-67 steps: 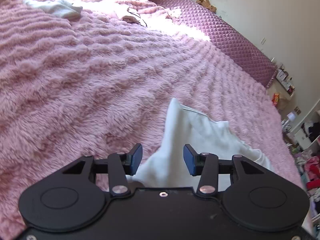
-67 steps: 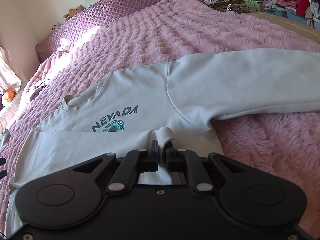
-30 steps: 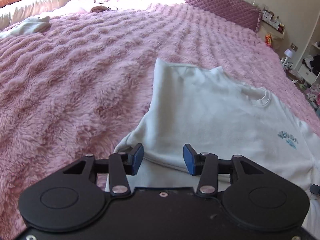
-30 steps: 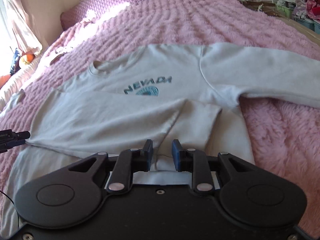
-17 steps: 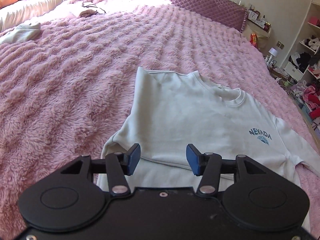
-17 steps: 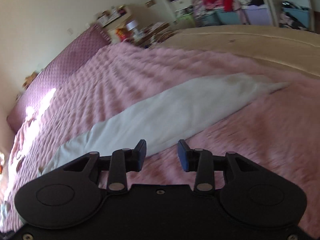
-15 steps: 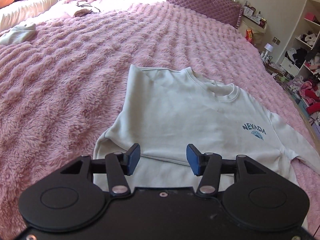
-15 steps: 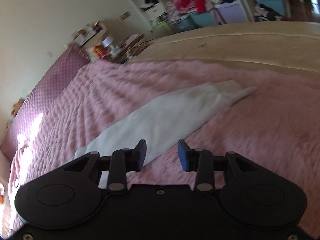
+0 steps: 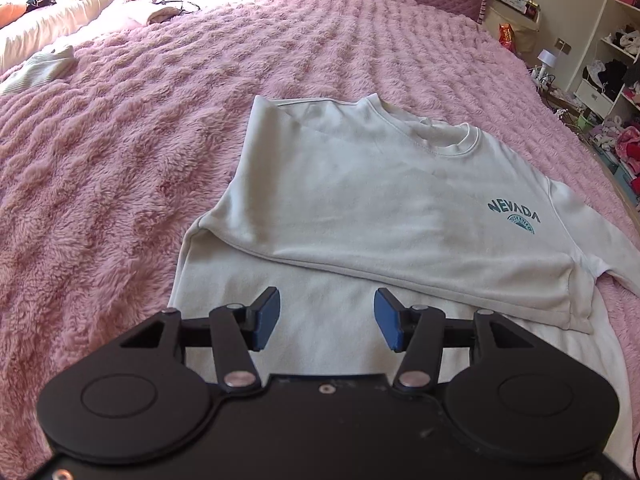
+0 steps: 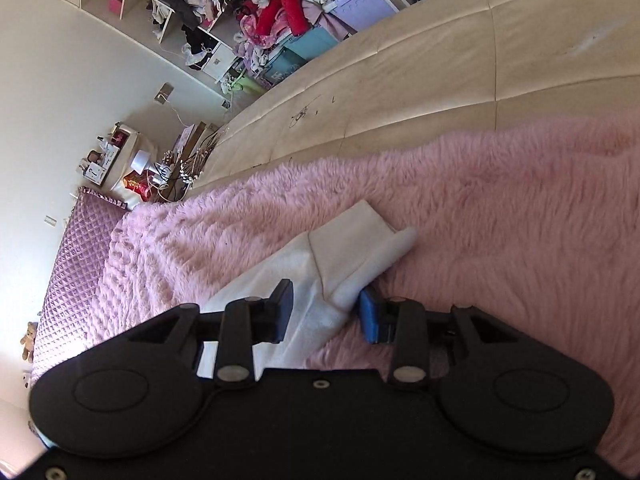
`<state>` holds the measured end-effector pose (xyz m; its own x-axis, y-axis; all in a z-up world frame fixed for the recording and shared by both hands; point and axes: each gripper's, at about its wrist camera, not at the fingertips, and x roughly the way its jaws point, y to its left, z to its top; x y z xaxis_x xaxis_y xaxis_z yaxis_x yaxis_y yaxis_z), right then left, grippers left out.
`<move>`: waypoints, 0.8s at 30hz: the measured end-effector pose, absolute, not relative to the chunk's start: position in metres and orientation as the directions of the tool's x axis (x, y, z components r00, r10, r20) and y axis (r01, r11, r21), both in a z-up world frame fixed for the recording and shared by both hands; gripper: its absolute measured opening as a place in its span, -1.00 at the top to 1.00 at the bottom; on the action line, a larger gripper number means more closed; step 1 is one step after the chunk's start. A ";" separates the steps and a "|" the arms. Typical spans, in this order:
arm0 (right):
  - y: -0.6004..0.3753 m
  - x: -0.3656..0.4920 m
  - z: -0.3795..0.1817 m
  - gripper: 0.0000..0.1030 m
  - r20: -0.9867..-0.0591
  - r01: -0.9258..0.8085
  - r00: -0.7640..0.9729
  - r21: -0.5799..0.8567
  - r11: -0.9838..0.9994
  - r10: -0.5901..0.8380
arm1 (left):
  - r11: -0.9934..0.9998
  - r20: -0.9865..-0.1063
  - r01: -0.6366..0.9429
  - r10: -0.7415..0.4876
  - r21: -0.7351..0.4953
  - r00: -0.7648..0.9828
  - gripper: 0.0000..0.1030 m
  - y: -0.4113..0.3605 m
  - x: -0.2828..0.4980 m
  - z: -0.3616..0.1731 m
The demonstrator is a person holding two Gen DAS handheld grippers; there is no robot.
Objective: Fold small clothes
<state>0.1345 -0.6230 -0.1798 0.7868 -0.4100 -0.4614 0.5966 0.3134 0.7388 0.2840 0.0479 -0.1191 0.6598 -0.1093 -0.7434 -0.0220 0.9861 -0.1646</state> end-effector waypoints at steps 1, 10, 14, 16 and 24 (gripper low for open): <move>-0.625 0.136 -0.179 0.46 -0.468 0.606 0.780 0.729 0.317 -0.416 | 0.988 -0.745 -0.019 -0.103 -0.154 0.659 -0.04 0.049 0.283 -0.119; -0.573 0.156 -0.101 0.77 -0.365 0.548 0.835 0.619 0.563 -0.412 | 0.974 -0.747 -0.037 -0.145 -0.222 0.649 -0.06 0.062 0.282 -0.122; -0.498 0.185 -0.046 0.78 -0.226 0.321 0.947 0.618 0.718 -0.229 | 0.967 -0.737 -0.021 -0.179 -0.253 0.652 -0.06 0.067 0.278 -0.125; -0.447 0.203 -0.025 0.79 -0.161 0.178 0.982 0.606 0.775 -0.100 | 0.964 -0.732 -0.019 -0.188 -0.264 0.655 -0.07 0.073 0.275 -0.126; -0.213 0.284 -0.031 0.76 -0.120 -0.296 0.881 0.615 0.731 0.458 | 0.920 -0.721 -0.105 -0.220 -0.377 0.658 -0.07 0.110 0.269 -0.133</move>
